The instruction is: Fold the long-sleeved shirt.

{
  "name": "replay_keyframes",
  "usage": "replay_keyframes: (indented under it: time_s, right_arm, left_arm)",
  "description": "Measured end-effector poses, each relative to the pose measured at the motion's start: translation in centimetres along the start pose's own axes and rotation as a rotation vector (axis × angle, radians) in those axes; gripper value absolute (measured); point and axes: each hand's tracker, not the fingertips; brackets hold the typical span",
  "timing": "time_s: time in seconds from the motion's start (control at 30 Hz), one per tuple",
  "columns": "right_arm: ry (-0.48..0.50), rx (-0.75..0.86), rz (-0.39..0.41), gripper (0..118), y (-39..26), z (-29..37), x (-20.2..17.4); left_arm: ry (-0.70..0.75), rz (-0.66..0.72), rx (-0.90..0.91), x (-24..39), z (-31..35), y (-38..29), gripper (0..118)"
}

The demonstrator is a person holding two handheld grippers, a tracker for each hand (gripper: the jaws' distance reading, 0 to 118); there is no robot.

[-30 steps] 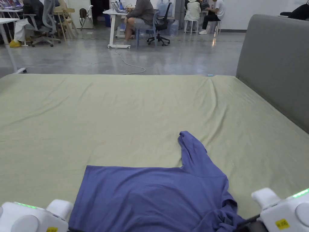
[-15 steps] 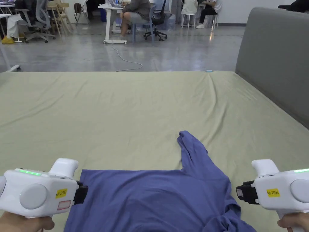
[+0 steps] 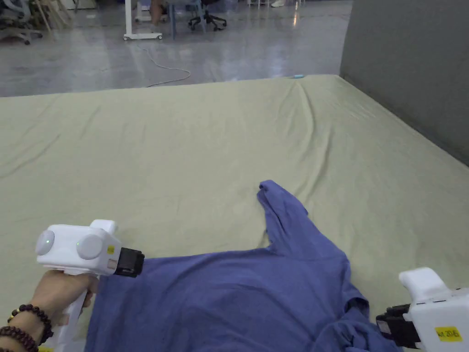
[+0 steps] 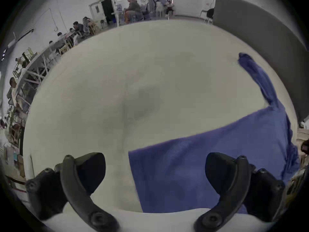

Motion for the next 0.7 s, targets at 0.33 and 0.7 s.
replay_keyframes:
  time_s: [0.33, 0.7]
  right_arm:
    - [-0.020, 0.004, -0.041, 0, 1.6, -0.8, 1.8]
    - [-0.063, 0.003, -0.066, 86, 16.8, -10.4, 3.4]
  left_arm:
    - [-0.075, 0.060, 0.022, 0.1, 1.7, 0.4, 6]
    - [-0.130, 0.091, 0.112, 0.7, 7.5, -0.4, 0]
